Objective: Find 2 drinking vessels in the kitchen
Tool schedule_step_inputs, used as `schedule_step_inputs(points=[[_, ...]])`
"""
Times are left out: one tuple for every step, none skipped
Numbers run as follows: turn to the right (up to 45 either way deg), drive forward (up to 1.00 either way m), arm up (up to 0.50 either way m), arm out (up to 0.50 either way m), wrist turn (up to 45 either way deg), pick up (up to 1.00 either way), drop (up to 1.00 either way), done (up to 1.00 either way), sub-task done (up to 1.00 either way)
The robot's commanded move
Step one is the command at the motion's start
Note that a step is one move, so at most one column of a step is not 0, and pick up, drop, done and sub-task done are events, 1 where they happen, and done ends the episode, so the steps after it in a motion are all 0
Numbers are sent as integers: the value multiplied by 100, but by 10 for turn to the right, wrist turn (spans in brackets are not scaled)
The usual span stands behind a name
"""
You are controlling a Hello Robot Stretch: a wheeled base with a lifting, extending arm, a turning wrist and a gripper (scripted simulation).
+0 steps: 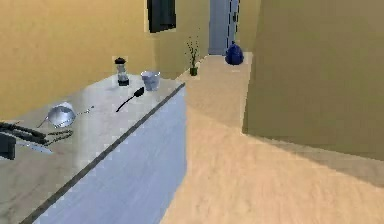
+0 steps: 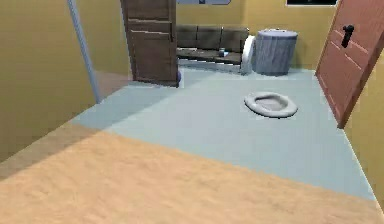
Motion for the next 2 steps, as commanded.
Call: schedule_step_inputs(points=[[-450, 0, 0, 0, 0, 0, 0, 0, 0], [-450, 0, 0, 0, 0, 0, 0, 0, 0]])
